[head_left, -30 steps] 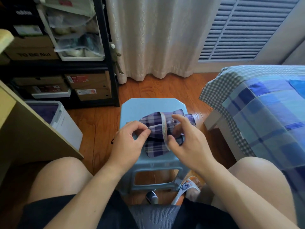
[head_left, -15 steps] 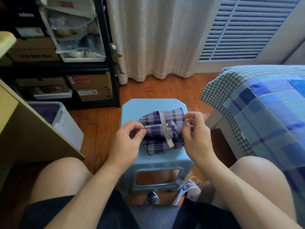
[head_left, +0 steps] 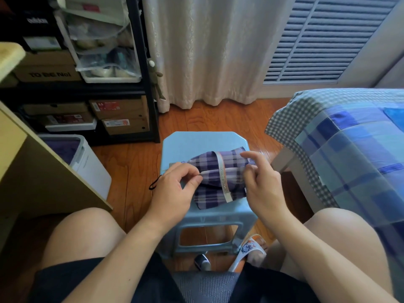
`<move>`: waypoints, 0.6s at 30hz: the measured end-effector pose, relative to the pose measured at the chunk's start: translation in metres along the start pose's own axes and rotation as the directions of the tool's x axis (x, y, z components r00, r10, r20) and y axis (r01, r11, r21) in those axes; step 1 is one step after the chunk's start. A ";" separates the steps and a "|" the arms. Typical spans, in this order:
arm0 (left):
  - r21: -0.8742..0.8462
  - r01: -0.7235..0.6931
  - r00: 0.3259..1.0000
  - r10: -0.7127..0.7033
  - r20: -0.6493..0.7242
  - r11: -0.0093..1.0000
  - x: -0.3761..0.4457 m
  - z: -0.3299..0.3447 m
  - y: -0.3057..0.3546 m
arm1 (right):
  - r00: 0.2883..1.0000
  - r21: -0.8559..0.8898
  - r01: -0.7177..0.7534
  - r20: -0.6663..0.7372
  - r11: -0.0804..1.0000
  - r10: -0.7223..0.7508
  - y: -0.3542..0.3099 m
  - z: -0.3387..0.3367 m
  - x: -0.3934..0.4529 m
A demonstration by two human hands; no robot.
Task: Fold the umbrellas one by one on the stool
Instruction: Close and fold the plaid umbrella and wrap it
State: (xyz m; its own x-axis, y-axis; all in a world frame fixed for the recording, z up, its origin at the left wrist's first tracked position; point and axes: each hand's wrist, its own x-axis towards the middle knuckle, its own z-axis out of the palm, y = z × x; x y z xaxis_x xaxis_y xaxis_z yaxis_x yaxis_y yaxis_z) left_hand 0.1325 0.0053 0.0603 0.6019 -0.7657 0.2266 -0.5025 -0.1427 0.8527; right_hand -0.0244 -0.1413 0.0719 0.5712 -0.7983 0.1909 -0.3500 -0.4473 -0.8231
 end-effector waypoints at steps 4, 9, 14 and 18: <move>-0.020 -0.016 1.000 0.016 0.005 1.000 -0.002 0.002 0.003 | 0.987 0.205 -0.161 0.026 0.966 0.159 -0.010 -0.001 0.002; 0.002 -0.066 0.997 0.066 0.043 0.998 -0.004 0.004 0.001 | 0.988 0.256 -0.146 -0.004 0.956 0.152 -0.017 -0.002 0.000; 0.001 -0.050 0.998 0.050 -0.027 0.999 0.000 0.003 -0.002 | 0.913 0.442 -0.337 -0.061 0.832 0.402 -0.020 0.000 -0.004; -0.030 -0.029 0.997 0.027 -0.069 0.999 -0.001 0.002 -0.002 | 0.956 0.396 -0.257 -0.027 0.881 0.291 -0.023 -0.009 -0.007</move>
State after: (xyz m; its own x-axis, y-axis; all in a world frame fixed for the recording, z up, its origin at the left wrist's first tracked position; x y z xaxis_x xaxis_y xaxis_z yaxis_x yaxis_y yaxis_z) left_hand 0.1320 0.0052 0.0578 0.6297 -0.7239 0.2818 -0.5010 -0.1013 0.8595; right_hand -0.0276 -0.1291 0.0943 0.4245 -0.9044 -0.0426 -0.1610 -0.0291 -0.9865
